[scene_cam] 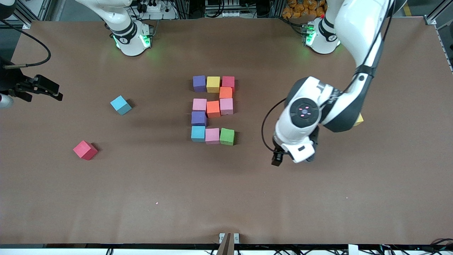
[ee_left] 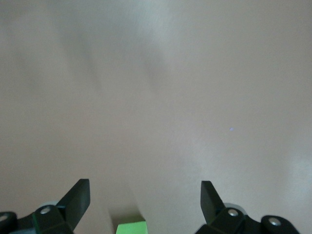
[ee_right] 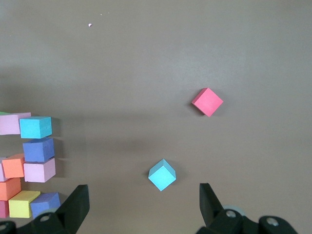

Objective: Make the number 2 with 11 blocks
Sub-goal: 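Open the left gripper and withdraw it toward the yellow cube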

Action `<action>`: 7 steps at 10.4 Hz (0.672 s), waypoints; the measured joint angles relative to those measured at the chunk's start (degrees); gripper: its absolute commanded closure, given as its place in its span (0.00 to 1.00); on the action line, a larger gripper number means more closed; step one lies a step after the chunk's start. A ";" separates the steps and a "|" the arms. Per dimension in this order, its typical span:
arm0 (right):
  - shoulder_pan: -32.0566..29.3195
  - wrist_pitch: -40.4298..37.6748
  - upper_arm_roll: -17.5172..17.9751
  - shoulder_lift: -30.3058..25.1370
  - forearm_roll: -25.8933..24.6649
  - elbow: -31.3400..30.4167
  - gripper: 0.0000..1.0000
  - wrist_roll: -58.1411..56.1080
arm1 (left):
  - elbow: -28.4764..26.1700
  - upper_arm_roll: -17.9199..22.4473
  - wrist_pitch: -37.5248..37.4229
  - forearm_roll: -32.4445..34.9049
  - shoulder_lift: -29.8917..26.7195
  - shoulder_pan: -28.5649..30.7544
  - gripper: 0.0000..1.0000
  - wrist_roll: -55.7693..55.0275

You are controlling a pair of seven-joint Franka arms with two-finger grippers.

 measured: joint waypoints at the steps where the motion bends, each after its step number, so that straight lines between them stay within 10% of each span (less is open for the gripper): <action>1: 0.00 0.00 -0.01 0.00 0.00 0.00 0.00 0.00 | 0.00 0.04 -0.31 0.00 -0.83 1.83 0.00 3.24; 7: -0.01 0.00 -0.02 0.00 0.00 0.00 0.00 0.00 | -0.28 0.05 -9.24 0.00 -5.98 12.60 0.00 29.48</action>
